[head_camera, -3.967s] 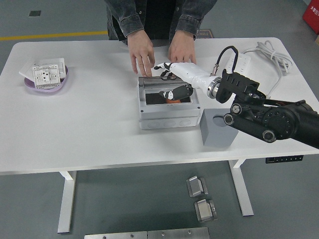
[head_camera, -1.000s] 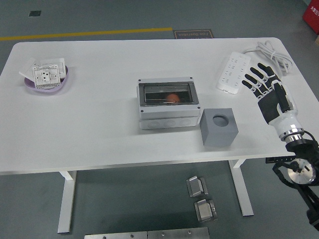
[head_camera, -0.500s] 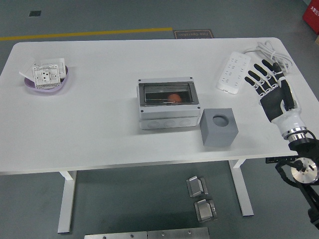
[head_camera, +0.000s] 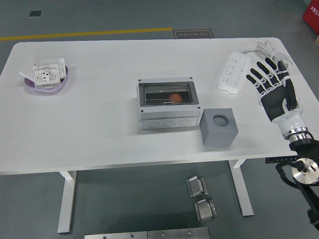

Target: Pick up the cylinder from the cube,place it in the box,flap close box

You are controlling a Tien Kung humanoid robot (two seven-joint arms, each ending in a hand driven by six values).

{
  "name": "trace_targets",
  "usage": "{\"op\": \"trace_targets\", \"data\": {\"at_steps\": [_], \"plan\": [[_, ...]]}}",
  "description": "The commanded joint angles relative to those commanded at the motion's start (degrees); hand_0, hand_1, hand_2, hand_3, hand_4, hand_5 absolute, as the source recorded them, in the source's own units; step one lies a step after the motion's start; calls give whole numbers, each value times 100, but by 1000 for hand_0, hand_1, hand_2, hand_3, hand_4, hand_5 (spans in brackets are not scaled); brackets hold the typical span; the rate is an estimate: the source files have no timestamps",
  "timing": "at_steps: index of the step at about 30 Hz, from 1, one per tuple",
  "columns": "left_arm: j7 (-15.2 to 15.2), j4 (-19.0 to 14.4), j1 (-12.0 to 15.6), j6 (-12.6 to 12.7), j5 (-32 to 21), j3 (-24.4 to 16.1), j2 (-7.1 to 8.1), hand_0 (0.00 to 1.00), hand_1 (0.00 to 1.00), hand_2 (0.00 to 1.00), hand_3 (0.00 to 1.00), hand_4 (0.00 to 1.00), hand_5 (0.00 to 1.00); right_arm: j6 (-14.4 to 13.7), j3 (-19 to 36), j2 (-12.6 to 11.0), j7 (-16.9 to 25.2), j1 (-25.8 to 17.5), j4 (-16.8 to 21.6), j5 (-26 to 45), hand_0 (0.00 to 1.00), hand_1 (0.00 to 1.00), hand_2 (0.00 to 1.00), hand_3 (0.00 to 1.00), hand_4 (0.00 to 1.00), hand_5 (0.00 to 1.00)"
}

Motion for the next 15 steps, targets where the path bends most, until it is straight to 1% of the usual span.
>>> {"op": "trace_targets", "data": {"at_steps": [7,8,15], "plan": [[214,-1,-49,54,144,-67,-37,633,689,622,632,687,254,139,1,-6,13,9,-5,421,751,688,726,718,781,516],[237,-1,-57,60,161,-69,-39,632,681,621,623,678,255,165,3,-6,13,10,-8,493,753,689,726,721,787,531],[275,-5,-123,74,210,-89,-60,635,671,624,624,677,258,283,23,-15,2,6,-6,884,754,690,727,731,790,537]]}}
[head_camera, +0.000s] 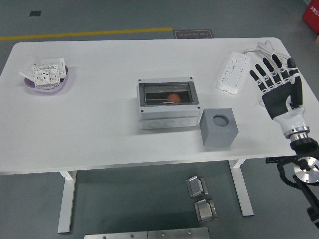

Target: Pick up the cylinder from the cube,place it in the box,flap close box

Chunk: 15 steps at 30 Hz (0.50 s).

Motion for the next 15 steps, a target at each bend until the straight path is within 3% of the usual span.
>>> {"op": "trace_targets", "data": {"at_steps": [15], "plan": [[9,-13,-64,-3,40,-14,-25,630,652,614,625,673,263,-82,-29,-9,-27,8,-52,-31,753,691,727,734,793,546]]}}
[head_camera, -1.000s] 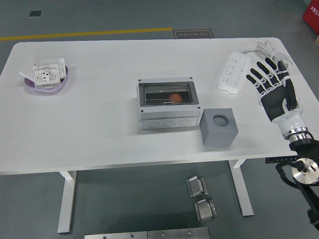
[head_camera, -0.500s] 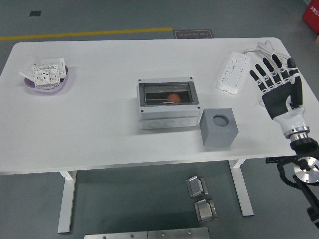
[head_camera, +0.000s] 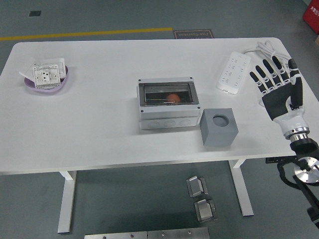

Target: Pick up the cylinder from the cube,place it in the box,flap close box

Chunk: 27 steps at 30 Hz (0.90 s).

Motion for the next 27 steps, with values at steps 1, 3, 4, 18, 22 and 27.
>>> {"op": "trace_targets", "data": {"at_steps": [1,3,4,18,22,27], "plan": [[0,0,-2,0,0,1,0,630,652,614,625,673,263,-3,1,0,-1,0,-1,-4,753,691,727,734,793,546],[0,0,-5,1,-2,5,-1,631,651,612,624,673,264,-10,-1,-4,-6,2,0,-17,753,691,727,736,792,544],[1,0,-6,1,-5,9,-3,631,651,612,624,673,264,-15,-2,-6,-8,3,1,-29,753,691,727,736,792,544],[2,2,-11,5,-25,45,-3,629,645,608,627,673,264,-67,26,-34,-12,16,-47,28,753,692,728,737,794,549],[2,1,-13,3,-27,50,-7,629,643,605,627,673,264,-221,14,-33,0,34,-143,-9,752,695,729,755,793,548],[3,1,-9,3,-36,64,-7,628,642,603,627,673,264,-411,-7,-59,24,80,-237,-191,752,699,732,796,793,552]]}}
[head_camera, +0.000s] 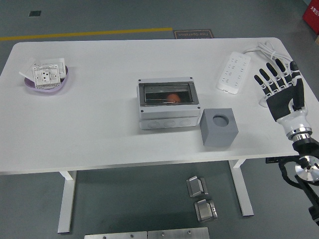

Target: Pick up the cylinder from the cube,place it in the box,flap close box

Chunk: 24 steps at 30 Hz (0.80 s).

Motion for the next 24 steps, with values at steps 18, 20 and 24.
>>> {"op": "trace_targets", "data": {"at_steps": [18,20,24], "plan": [[3,3,0,2,-13,27,2,627,642,602,627,673,264,-249,-95,-156,-33,66,-7,-407,786,771,783,852,793,559],[3,5,-2,3,-16,32,3,627,642,602,627,673,264,-279,-98,-171,-39,71,1,-468,786,771,783,852,793,559],[2,7,-12,5,-27,48,14,627,642,603,627,674,263,-384,-75,-185,-53,70,29,-705,787,776,784,856,793,561]]}}
